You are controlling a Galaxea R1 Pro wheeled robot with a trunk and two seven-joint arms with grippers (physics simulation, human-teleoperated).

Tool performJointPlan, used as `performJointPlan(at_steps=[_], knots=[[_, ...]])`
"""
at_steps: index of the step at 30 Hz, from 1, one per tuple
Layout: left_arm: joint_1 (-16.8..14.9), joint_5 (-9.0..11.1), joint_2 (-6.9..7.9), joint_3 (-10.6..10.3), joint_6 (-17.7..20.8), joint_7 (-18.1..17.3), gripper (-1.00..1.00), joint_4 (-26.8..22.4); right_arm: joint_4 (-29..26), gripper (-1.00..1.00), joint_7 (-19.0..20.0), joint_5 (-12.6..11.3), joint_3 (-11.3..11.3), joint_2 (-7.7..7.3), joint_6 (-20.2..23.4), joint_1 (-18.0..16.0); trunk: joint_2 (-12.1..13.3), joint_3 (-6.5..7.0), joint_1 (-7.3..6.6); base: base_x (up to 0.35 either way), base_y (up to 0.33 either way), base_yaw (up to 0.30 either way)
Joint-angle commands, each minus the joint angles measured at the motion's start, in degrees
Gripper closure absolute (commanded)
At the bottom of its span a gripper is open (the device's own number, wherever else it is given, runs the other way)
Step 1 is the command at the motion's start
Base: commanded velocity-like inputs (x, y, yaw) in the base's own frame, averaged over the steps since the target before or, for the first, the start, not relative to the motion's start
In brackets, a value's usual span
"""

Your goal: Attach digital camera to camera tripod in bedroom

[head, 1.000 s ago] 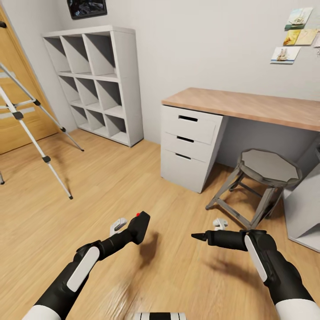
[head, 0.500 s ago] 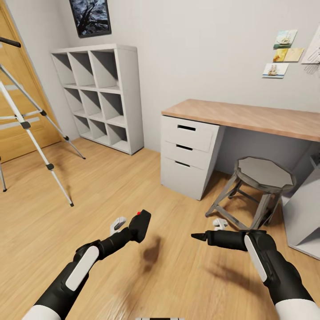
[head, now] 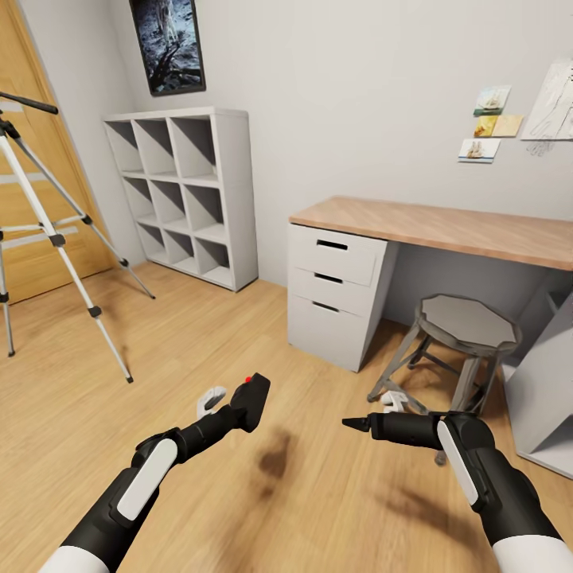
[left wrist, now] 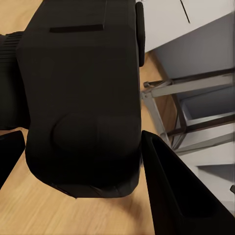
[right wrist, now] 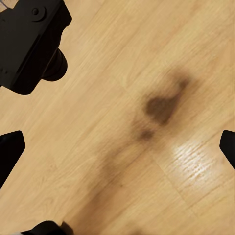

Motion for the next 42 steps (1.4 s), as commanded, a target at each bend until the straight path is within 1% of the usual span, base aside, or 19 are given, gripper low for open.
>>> performJointPlan(at_steps=[1,12,32,37,42], knots=[[-0.03,0.02,0.04,-0.05,0.13,-0.19,1.00,-0.02,-0.01,-1.00,-0.11,-0.37,-0.03,0.00,0.41,-0.03,0.00,0.18,-0.03,0.000,0.000,0.000],[-0.03,0.62,0.04,-0.05,0.18,-0.66,1.00,0.55,-0.01,-1.00,-0.11,-0.36,-0.01,-0.09,0.41,-0.03,0.14,2.61,-0.32,0.000,0.000,0.000],[-0.03,0.84,0.08,-0.05,0.38,-1.05,1.00,-0.01,-0.01,-1.00,-0.11,-0.36,0.00,0.17,0.33,-0.03,0.41,7.05,-0.83,0.000,0.000,0.000],[-0.03,1.42,0.12,0.01,0.39,-1.06,1.00,-0.02,-0.01,-1.00,-0.11,-0.36,0.00,0.17,0.35,-0.03,0.48,8.15,-0.96,0.000,0.000,0.000],[-0.03,2.61,0.18,0.08,0.40,-1.07,1.00,-0.02,-0.01,-1.00,-0.11,-0.36,0.03,0.14,0.38,-0.03,2.48,9.05,-2.06,0.000,0.000,0.000]])
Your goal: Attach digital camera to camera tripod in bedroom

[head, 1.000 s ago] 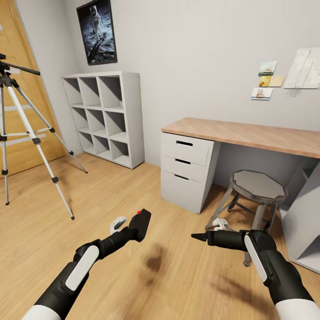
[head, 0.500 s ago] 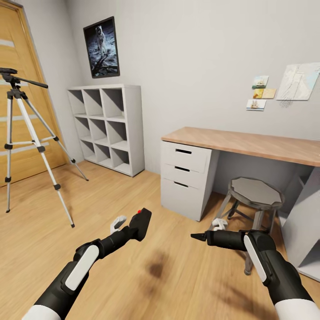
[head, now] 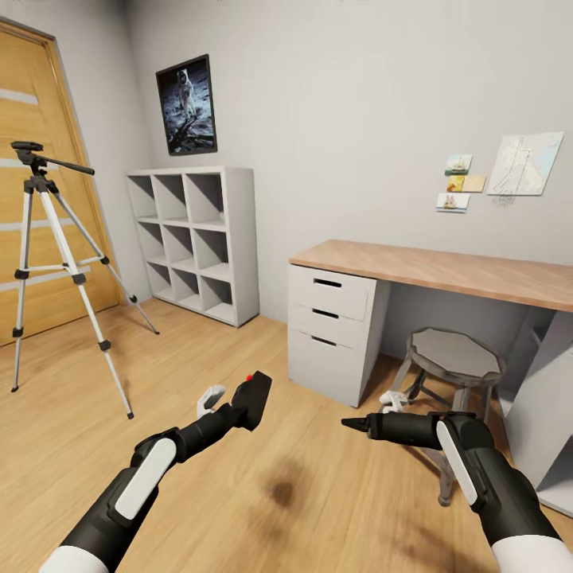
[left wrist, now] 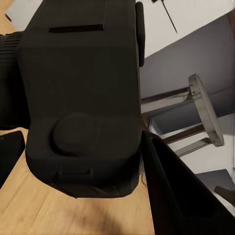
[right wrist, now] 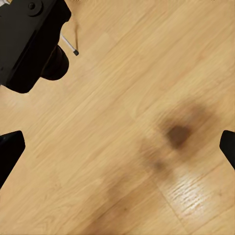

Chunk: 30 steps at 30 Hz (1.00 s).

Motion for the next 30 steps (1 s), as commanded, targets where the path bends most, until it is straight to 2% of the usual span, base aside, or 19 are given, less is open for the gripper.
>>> performJointPlan(at_steps=[1,7,16,30], knots=[[-0.03,0.39,0.05,-0.04,0.13,-0.19,1.00,-0.01,-0.01,-1.00,-0.12,-0.39,-0.02,0.01,0.43,-0.03,0.39,0.13,-0.24,0.000,0.000,0.000],[-0.03,1.72,0.19,-0.02,0.29,-1.49,1.00,0.02,-0.01,-1.00,-0.12,-0.39,0.01,0.03,0.41,-0.03,2.80,1.20,-1.56,0.000,0.000,0.000],[-0.03,2.05,0.33,-0.01,0.53,-6.83,1.00,0.67,-0.01,-1.00,-0.17,-0.39,0.01,0.11,0.36,-0.03,6.41,2.82,-3.53,0.000,0.000,0.000],[-0.03,2.15,0.34,-0.01,0.55,-7.48,1.00,0.89,-0.01,-1.00,-0.12,-0.41,-0.07,0.06,0.35,-0.03,12.02,5.33,-6.61,0.000,0.000,0.000]])
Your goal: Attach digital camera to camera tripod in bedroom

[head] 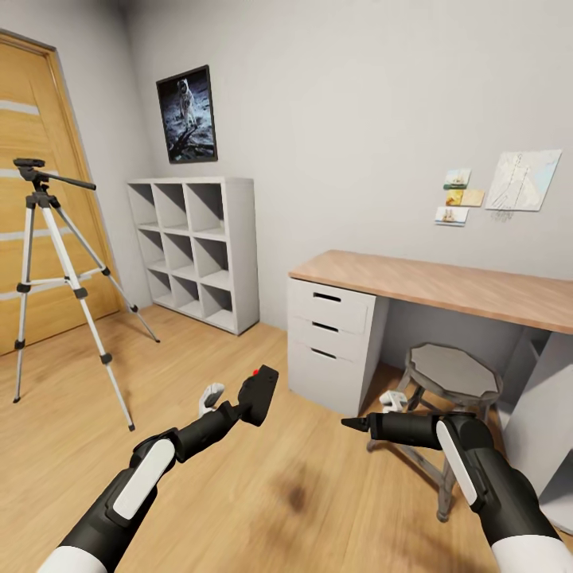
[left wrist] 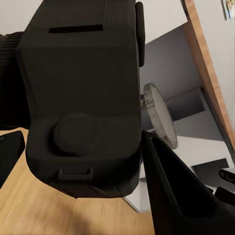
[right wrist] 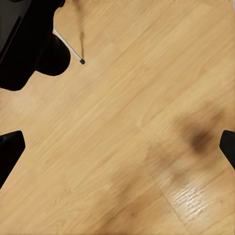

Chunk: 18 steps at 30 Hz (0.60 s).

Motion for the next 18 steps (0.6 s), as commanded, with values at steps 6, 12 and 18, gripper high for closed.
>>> performJointPlan(at_steps=[6,12,18], knots=[[-0.03,0.17,0.04,-0.06,0.08,-0.16,1.00,0.05,-0.01,-1.00,-0.10,-0.39,-0.06,-0.07,0.40,-0.03,2.39,1.02,-1.33,0.000,0.000,0.000],[-0.03,0.17,0.06,-0.06,0.07,-0.17,1.00,0.06,-0.01,-1.00,-0.09,-0.47,-0.15,-0.04,0.39,-0.03,4.80,2.10,-2.65,0.000,0.000,0.000],[-0.03,0.17,0.13,-0.06,-0.13,-0.17,1.00,0.06,-0.01,-1.00,-0.13,-0.42,-0.22,-0.03,0.56,-0.03,7.21,3.18,-3.97,0.000,0.000,0.000]])
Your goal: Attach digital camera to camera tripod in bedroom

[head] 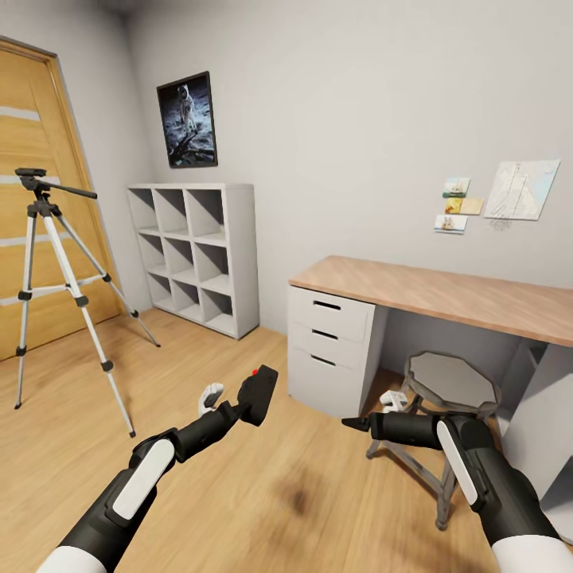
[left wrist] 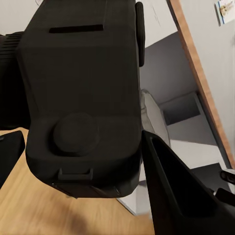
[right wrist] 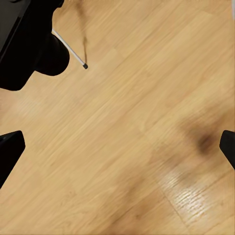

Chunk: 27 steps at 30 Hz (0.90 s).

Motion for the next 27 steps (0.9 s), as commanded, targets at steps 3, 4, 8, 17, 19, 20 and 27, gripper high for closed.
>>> performJointPlan(at_steps=[3,4,8,17,19,20,27], knots=[[-0.05,0.16,0.04,-0.06,0.10,-0.16,1.00,-0.01,-0.01,-1.00,-0.21,-0.35,-0.04,0.00,0.42,-0.03,1.19,0.48,-0.67,0.000,0.000,0.000],[-0.05,0.16,0.04,-0.06,0.10,-0.16,1.00,-0.01,-0.01,-1.00,-0.26,-0.35,-0.06,0.00,0.40,-0.03,1.59,0.66,-0.89,0.000,0.000,0.000],[-0.04,0.16,-0.04,-0.06,0.08,-0.16,1.00,-0.11,-0.01,-1.00,-0.36,-0.26,-0.05,0.00,0.37,-0.03,3.20,1.38,-1.77,0.000,0.000,0.000],[-0.04,0.14,-0.02,-0.06,0.08,-0.16,1.00,-0.08,-0.01,-1.00,-0.36,-0.25,0.09,0.00,0.30,-0.03,6.81,3.00,-3.75,0.000,0.000,0.000],[-0.04,0.14,-0.03,-0.06,0.08,-0.16,1.00,-0.05,-0.01,-1.00,-0.36,-0.25,0.11,0.00,0.29,-0.03,7.61,3.36,-4.19,0.000,0.000,0.000],[-0.05,0.15,-0.04,-0.06,0.08,-0.16,1.00,-0.05,-0.01,-1.00,-0.36,-0.25,0.12,0.00,0.29,-0.03,8.01,3.54,-4.41,0.000,0.000,0.000],[-0.04,0.16,-0.02,-0.06,0.08,-0.16,1.00,-0.01,-0.01,-1.00,-0.36,-0.25,0.21,0.00,0.28,-0.03,10.82,4.79,-5.95,0.000,0.000,0.000]])
